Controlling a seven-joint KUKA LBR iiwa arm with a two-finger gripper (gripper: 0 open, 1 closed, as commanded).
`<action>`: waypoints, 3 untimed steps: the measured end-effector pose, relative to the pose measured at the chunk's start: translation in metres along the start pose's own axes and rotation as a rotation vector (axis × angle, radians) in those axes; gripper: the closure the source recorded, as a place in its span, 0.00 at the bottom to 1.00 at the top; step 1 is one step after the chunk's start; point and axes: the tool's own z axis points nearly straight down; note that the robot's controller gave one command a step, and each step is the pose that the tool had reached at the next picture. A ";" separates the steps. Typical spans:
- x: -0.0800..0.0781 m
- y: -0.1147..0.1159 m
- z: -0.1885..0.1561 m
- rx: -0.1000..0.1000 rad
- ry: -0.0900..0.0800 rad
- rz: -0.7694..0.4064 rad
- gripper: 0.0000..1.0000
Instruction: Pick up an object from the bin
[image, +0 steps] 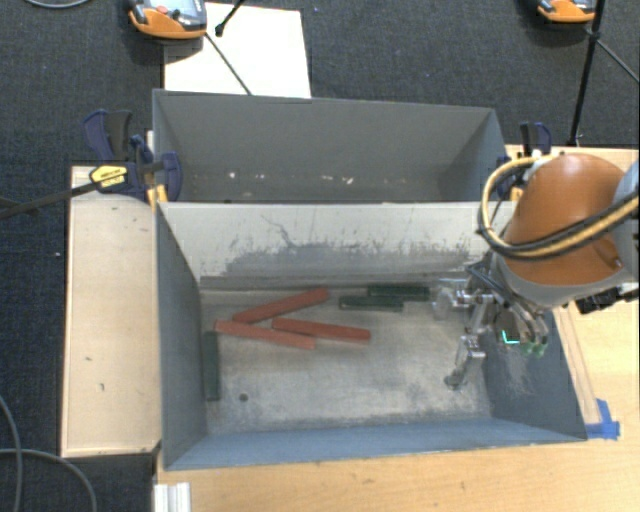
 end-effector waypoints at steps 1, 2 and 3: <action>-0.002 0.000 -0.004 0.001 -0.008 -0.001 0.00; -0.023 0.046 0.033 0.001 -0.014 0.049 0.00; -0.032 0.076 0.052 -0.002 -0.004 -0.044 0.00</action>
Offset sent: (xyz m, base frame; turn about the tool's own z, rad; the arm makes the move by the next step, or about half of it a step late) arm 0.0298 0.0719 -0.0552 0.0650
